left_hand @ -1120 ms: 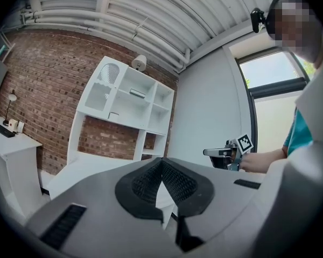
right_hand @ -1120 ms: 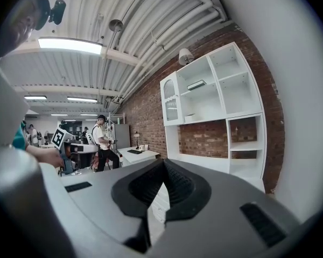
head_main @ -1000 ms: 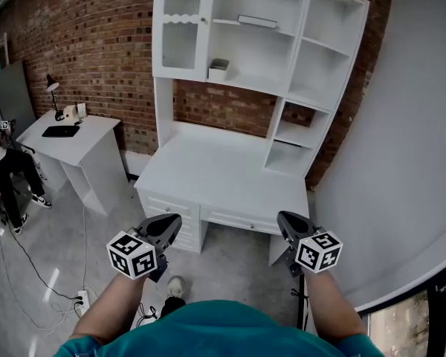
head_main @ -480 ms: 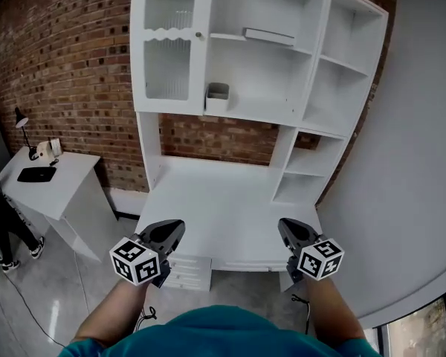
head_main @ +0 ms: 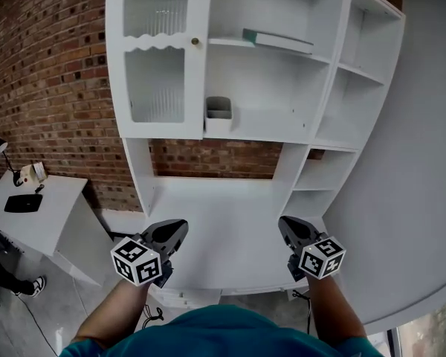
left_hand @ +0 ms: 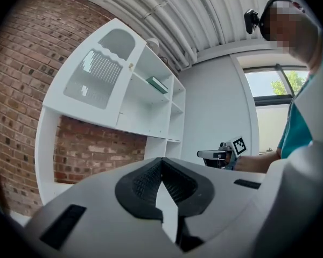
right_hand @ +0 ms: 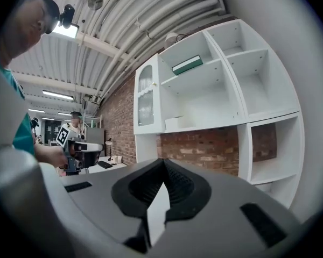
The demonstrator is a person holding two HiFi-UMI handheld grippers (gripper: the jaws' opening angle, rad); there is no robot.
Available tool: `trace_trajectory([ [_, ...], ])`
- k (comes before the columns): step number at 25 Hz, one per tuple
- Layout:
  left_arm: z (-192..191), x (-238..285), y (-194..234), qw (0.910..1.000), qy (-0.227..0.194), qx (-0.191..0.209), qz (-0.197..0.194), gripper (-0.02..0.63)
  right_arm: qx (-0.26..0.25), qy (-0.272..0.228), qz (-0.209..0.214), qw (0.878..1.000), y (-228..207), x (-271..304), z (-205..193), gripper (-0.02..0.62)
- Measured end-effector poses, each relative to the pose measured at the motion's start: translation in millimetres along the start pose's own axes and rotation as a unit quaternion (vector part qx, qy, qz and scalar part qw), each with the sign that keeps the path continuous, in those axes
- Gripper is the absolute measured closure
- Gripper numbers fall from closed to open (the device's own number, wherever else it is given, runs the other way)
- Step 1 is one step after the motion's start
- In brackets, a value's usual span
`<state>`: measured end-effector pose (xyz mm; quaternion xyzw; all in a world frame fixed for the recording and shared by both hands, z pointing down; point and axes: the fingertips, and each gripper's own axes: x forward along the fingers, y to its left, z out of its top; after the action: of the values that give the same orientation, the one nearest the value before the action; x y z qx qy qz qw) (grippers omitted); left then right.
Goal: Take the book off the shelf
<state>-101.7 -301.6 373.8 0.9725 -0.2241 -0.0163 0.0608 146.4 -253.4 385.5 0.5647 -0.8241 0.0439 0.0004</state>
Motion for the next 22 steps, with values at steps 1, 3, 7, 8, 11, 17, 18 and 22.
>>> trace_trajectory([
  [1,1.2,5.2,5.6,1.0,0.001,0.0,-0.002,0.589,-0.002,0.002,0.0,1.0,-3.7,5.1,0.4,0.574],
  [3,2.9,16.2,14.4,1.0,0.001,-0.001,-0.002,0.589,-0.007,0.005,0.0,1.0,-12.3,13.1,1.2,0.574],
  [7,3.8,40.3,20.6,1.0,0.001,-0.004,0.005,0.589,-0.022,0.012,0.006,1.0,-34.2,20.9,2.1,0.574],
  [8,4.5,46.9,20.6,1.0,0.0,-0.003,0.009,0.591,-0.029,0.014,0.009,0.999,-40.5,21.8,3.2,0.574],
  [11,9.5,69.3,19.8,0.9996,-0.009,-0.002,0.028,0.589,-0.056,0.014,0.028,0.998,-61.6,26.2,10.6,0.572],
  [17,13.4,102.8,1.6,0.9971,-0.029,-0.031,0.063,0.589,-0.081,0.007,0.07,0.994,-102.9,23.8,35.7,0.571],
  [18,18.2,107.2,-0.3,0.997,-0.032,-0.031,0.063,0.59,-0.084,0.002,0.073,0.994,-107.3,25.8,42.9,0.572],
  [22,51.2,118.0,-6.0,0.9981,-0.04,-0.004,0.048,0.589,-0.116,-0.028,0.07,0.99,-111.0,35.8,84.5,0.57],
])
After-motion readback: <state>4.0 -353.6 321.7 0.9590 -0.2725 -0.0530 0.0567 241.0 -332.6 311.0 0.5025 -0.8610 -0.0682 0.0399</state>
